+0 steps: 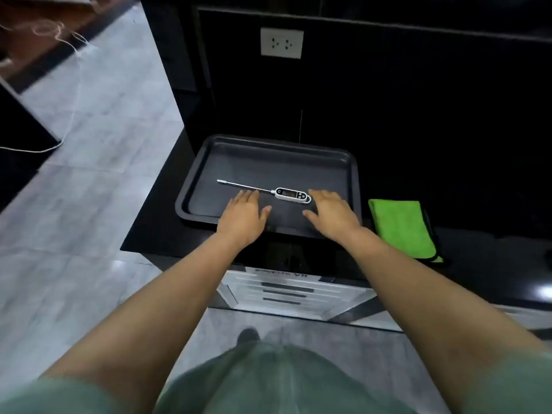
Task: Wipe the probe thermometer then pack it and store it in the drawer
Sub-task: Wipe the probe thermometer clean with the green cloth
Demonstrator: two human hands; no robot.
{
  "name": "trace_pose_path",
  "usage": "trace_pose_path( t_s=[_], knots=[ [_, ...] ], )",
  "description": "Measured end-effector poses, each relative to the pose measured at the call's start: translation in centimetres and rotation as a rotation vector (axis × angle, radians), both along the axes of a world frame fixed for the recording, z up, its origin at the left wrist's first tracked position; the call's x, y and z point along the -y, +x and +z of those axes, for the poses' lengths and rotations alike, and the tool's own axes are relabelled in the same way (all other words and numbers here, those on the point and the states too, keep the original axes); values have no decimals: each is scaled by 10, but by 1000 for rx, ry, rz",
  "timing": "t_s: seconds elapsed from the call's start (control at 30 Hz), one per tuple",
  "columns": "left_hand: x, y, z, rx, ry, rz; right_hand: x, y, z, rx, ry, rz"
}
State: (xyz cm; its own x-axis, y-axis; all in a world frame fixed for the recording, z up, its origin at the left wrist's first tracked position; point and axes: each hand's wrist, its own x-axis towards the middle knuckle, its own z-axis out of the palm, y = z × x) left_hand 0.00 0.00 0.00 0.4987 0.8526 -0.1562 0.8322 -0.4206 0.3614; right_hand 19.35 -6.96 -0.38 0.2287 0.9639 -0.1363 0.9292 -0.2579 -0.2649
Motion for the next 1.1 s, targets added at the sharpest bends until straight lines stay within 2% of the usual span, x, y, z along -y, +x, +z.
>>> trace_pose_path(
  t_s=[0.27,0.43,0.5,0.6,0.67,0.7,0.77,0.97,1.1],
  knots=[
    [-21,-5,-20,262,-25,133,-39,-14,-24,105,25,-69],
    [-38,-1,-27,460,-196,286,-46,-15,-33,132,90,-95],
    [-47,3,-28,584,-327,411,-43,-14,-34,132,108,-106],
    [-57,15,-22,843,-745,626,-34,-9,-32,117,152,-129],
    [-61,24,-15,926,-1014,683,-26,-5,-29,105,187,-141],
    [-61,29,-12,940,-1089,684,-22,-3,-27,106,201,-147],
    [-61,39,-8,979,-1115,698,-13,2,-23,108,212,-152],
    [-47,60,-6,1190,-1033,742,21,19,-15,145,281,-144],
    [-30,79,-5,1256,-1028,765,39,32,-15,83,321,-160]
  ],
)
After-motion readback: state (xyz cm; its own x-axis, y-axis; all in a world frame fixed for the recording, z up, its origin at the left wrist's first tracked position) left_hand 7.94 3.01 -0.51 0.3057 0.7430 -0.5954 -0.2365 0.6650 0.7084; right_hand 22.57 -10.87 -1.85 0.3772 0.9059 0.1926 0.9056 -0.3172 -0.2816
